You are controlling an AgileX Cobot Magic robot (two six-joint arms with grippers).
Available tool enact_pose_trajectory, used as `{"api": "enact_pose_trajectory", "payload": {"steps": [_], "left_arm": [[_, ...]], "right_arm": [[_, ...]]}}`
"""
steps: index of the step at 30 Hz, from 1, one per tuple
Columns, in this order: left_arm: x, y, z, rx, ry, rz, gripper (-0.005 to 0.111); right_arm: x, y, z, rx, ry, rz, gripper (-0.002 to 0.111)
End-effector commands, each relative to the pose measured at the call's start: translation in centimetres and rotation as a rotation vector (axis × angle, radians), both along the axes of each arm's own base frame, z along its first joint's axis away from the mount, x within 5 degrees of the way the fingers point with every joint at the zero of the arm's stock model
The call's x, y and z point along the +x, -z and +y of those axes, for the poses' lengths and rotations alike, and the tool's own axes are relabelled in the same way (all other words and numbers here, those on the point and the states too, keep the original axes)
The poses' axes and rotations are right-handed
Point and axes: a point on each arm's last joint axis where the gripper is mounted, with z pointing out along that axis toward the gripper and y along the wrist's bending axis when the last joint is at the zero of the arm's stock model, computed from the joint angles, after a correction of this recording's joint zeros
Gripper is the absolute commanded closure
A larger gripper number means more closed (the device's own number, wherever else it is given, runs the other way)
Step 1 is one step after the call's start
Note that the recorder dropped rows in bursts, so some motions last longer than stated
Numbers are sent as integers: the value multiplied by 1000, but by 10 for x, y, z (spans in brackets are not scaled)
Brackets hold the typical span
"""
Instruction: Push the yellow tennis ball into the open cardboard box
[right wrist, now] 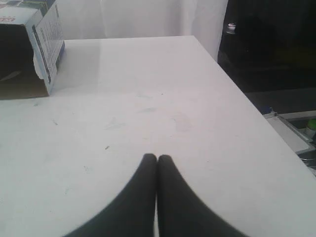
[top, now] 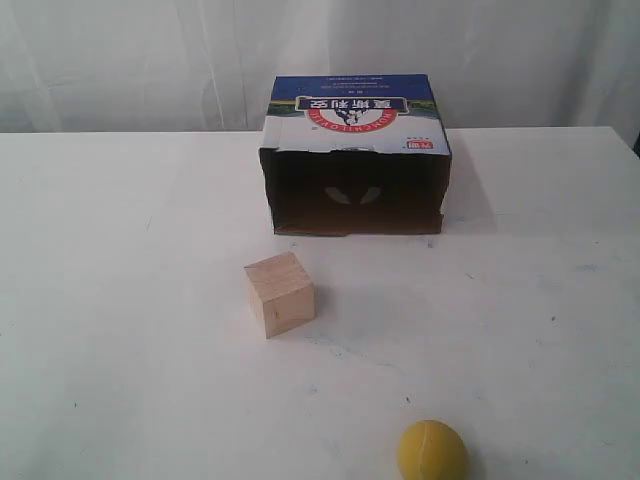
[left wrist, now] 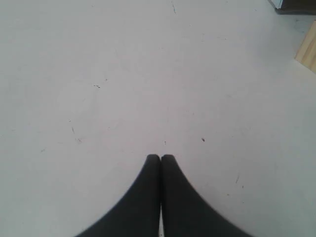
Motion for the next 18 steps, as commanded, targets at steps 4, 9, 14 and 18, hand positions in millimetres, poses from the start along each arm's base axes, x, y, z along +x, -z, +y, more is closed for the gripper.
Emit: {"api": "enact_pose_trajectory", "payload": {"steps": [4, 9, 14, 18], "left_arm": [[-2, 5, -1, 1, 13, 39, 107], [-2, 5, -1, 1, 13, 39, 107], [-2, 5, -1, 1, 13, 39, 107], [-2, 5, -1, 1, 13, 39, 107]], "right_arm": [[0, 0, 0, -11, -5, -3, 108], [0, 0, 0, -11, -5, -3, 108], [0, 0, 0, -11, -5, -3, 108], [0, -1, -2, -145, -12, 8, 108]]}}
